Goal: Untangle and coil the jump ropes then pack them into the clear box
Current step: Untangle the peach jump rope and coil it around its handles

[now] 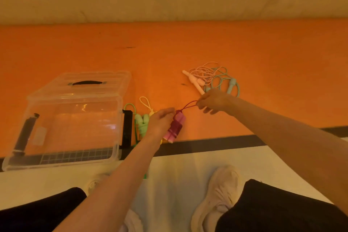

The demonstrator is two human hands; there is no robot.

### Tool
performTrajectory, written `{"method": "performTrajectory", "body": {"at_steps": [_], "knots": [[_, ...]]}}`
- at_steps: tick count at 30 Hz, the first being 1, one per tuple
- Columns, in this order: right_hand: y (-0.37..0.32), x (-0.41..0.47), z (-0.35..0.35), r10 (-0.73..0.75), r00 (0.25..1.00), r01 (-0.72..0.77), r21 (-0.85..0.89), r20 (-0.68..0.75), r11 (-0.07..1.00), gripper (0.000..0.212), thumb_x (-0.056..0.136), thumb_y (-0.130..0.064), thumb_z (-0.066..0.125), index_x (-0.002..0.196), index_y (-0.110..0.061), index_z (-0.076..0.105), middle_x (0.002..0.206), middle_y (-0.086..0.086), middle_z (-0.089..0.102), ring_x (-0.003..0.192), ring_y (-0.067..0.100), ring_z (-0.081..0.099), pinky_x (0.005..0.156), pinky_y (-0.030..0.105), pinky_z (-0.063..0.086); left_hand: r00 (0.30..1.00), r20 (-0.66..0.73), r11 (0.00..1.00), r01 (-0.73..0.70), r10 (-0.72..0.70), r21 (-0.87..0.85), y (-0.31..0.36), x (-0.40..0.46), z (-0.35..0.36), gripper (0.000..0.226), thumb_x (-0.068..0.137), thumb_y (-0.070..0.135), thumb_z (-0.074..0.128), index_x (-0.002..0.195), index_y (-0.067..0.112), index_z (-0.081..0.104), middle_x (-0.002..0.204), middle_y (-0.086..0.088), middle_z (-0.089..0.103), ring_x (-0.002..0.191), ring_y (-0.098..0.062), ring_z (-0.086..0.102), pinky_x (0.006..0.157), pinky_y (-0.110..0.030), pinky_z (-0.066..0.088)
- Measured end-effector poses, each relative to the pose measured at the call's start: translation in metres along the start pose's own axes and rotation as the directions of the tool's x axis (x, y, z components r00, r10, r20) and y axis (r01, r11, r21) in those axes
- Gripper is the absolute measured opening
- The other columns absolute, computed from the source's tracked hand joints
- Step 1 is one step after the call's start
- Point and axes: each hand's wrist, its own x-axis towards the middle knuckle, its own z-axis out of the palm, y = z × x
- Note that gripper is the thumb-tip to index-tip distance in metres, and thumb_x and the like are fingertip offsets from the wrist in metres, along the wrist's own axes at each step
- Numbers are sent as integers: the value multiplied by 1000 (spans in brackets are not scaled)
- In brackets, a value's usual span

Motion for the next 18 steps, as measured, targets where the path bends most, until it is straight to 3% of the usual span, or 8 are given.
{"method": "performTrajectory", "body": {"at_steps": [4, 8, 13, 16, 18], "knots": [[14, 19, -19, 11, 999, -11, 11, -33, 1000, 25, 93, -14, 60, 113, -1, 66, 99, 9, 64, 83, 20, 62, 62, 26, 49, 999, 44, 999, -31, 30, 34, 15, 20, 25, 22, 97, 11, 53, 114, 16, 66, 118, -2, 66, 96, -9, 58, 81, -17, 45], [33, 49, -20, 47, 997, -46, 15, -61, 999, 26, 93, -17, 60, 115, -4, 65, 108, 11, 65, 85, 19, 63, 65, 27, 51, 995, 90, 997, -50, 44, 64, 26, 48, 47, 22, 96, 11, 54, 114, 17, 67, 118, -2, 66, 105, -13, 58, 100, -32, 46], [55, 93, -10, 41, 984, -42, -2, -174, 999, 27, 93, -16, 60, 117, -5, 66, 110, 14, 64, 93, 24, 60, 70, 27, 43, 988, 144, 996, -70, 62, 53, 31, 83, 62, 23, 97, 9, 51, 111, 20, 65, 111, 2, 66, 97, -9, 59, 89, -27, 47], [61, 120, -3, 53, 980, -77, -122, -191, 990, 36, 96, -19, 55, 131, -10, 57, 127, 14, 58, 110, 27, 58, 77, 29, 44, 986, 165, 999, -40, 35, 29, 31, 106, 66, 23, 98, 12, 51, 114, 22, 64, 112, 7, 66, 98, -5, 59, 90, -24, 47], [65, 141, 2, 51, 977, -86, -160, -209, 983, 40, 97, -18, 52, 137, -14, 50, 133, 14, 54, 112, 28, 58, 79, 30, 46, 985, 172, 999, -21, 16, 26, 30, 122, 67, 23, 97, 13, 52, 114, 22, 64, 115, 5, 66, 104, -8, 60, 91, -27, 47]]}}
